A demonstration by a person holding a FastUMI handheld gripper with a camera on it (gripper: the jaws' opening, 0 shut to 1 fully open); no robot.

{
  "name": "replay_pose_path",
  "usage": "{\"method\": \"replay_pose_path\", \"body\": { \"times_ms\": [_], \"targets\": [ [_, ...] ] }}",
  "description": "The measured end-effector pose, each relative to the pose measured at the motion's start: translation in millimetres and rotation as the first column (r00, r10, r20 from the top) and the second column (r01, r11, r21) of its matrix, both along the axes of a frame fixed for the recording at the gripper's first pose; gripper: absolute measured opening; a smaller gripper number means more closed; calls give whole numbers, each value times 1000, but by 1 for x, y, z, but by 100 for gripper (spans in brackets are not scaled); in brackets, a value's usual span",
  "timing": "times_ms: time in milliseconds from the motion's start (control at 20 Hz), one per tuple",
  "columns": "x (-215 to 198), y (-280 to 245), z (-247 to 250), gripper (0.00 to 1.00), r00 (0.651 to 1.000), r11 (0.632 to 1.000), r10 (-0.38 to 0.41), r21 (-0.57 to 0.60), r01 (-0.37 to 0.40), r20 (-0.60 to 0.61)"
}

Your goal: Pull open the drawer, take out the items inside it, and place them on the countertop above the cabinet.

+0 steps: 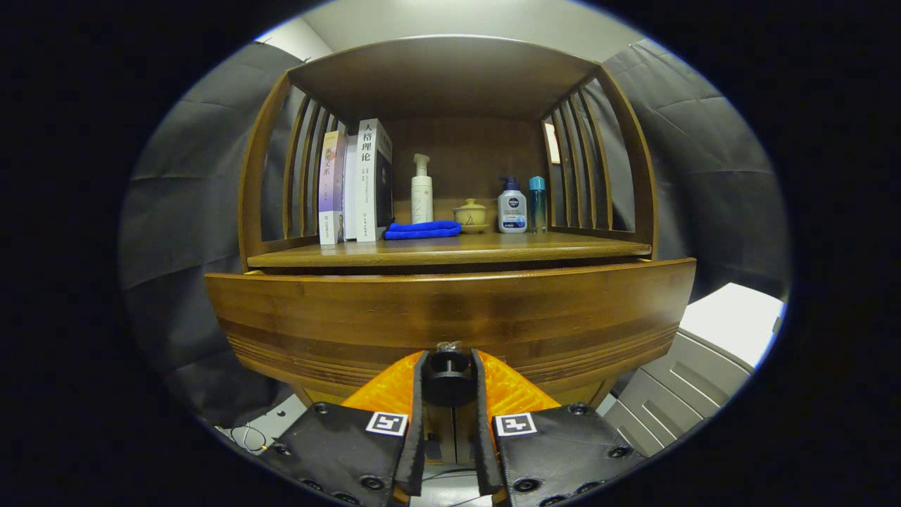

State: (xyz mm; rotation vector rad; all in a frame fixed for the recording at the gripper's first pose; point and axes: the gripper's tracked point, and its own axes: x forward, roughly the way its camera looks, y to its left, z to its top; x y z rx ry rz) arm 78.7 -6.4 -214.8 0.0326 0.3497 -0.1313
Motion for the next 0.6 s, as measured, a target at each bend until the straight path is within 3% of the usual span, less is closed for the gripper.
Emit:
{"method": "replay_pose_path", "body": {
  "times_ms": [600],
  "targets": [
    [-56,9,5,31,1000,1000,14,-27,-14,-21]
  ]
}}
